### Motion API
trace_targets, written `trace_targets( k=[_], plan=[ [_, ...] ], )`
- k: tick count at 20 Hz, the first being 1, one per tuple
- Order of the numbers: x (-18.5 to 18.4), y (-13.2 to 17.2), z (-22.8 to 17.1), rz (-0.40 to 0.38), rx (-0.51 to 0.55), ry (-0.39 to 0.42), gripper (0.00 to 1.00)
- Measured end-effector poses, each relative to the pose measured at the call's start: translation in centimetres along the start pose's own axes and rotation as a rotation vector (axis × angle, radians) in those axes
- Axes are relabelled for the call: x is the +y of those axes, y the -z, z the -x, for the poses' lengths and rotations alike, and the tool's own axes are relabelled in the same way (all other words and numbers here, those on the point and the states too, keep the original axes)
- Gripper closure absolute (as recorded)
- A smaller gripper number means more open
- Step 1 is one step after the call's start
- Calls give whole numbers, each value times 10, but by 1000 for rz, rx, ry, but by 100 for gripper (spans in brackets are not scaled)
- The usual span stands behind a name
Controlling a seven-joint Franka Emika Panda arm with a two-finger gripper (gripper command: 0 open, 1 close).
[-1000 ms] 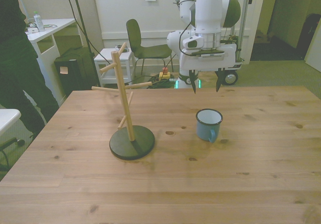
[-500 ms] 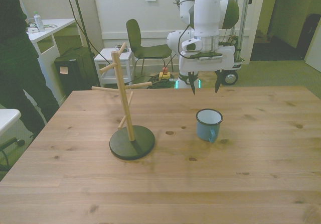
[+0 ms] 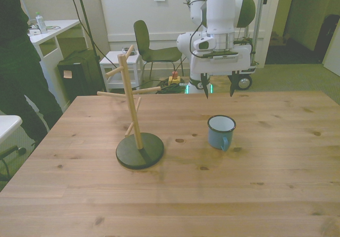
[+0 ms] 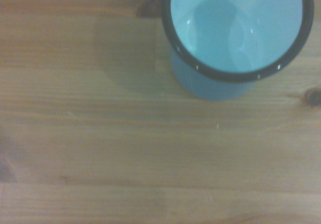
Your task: Hang the mug
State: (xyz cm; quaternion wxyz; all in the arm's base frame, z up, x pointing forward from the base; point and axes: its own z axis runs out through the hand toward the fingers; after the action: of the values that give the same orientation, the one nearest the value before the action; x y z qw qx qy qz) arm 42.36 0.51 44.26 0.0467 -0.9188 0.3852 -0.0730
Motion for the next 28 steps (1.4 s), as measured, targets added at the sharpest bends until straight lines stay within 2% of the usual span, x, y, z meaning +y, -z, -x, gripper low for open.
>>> trace_targets(
  k=[13, 19, 28],
  plan=[
    [-90, 1, -19, -15, 18, -31, 0],
    [-114, -7, -41, -9, 27, -60, 0],
    [-122, -31, -55, 18, 5, -87, 0]
  ],
)
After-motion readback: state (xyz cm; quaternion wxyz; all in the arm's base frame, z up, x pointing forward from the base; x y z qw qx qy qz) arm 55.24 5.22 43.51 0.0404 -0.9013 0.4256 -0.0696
